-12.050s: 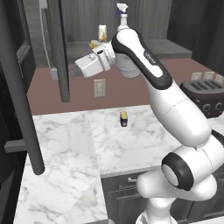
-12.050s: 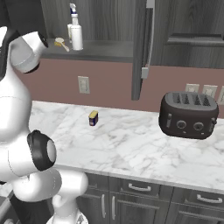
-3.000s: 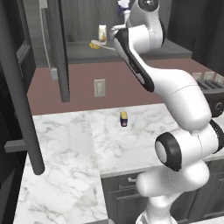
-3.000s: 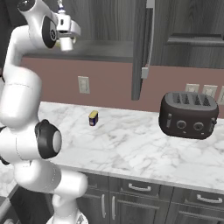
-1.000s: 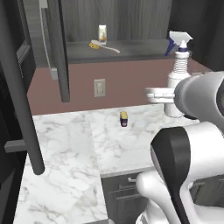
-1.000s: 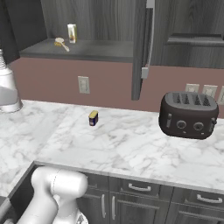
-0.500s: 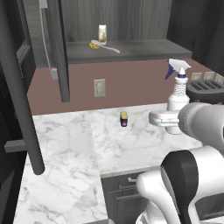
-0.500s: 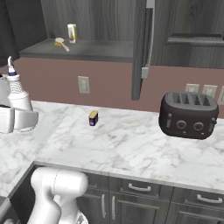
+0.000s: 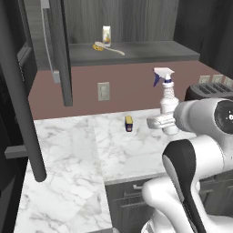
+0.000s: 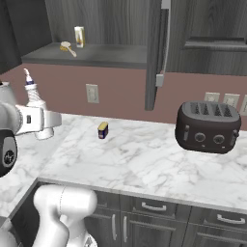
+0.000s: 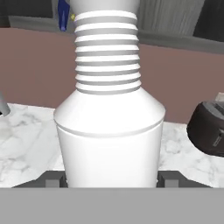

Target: Pick the dish brush and spray from the cabinet and place them on the counter.

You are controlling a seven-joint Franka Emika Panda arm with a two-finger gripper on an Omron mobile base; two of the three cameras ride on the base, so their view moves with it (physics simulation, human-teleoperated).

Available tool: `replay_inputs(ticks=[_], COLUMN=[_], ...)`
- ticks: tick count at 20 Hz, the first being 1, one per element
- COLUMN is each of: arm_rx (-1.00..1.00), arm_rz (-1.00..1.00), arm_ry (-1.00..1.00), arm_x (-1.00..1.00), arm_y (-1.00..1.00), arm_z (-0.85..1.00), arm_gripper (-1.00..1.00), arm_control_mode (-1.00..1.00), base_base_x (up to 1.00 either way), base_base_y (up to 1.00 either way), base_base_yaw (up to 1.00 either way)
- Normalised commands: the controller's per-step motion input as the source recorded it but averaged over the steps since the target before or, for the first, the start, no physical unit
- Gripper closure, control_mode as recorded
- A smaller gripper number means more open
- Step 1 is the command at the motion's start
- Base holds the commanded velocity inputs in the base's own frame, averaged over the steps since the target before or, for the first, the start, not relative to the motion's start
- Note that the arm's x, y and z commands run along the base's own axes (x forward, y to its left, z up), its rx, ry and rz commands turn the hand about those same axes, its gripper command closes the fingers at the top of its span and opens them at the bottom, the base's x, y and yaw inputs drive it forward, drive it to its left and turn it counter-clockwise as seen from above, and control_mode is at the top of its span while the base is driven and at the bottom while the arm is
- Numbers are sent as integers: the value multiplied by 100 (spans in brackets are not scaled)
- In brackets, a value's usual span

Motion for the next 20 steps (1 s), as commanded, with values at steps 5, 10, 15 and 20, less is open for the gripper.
replay_inputs(ticks=[5, 10, 15, 20], arm_rx=[-8, -12, -2, 5], arm_rz=[18, 31, 40, 42], arm_ry=[-26, -21, -12, -3], arm_x=[71, 51, 40, 41], arm_y=[-19, -1, 0, 2], arm_z=[-100, -97, -71, -63], arm_gripper=[100, 100, 100, 100], arm_control_mode=[-100, -100, -100, -100], base_base_x=[0, 0, 0, 0], base_base_y=[0, 0, 0, 0], base_base_yaw=[0, 0, 0, 0])
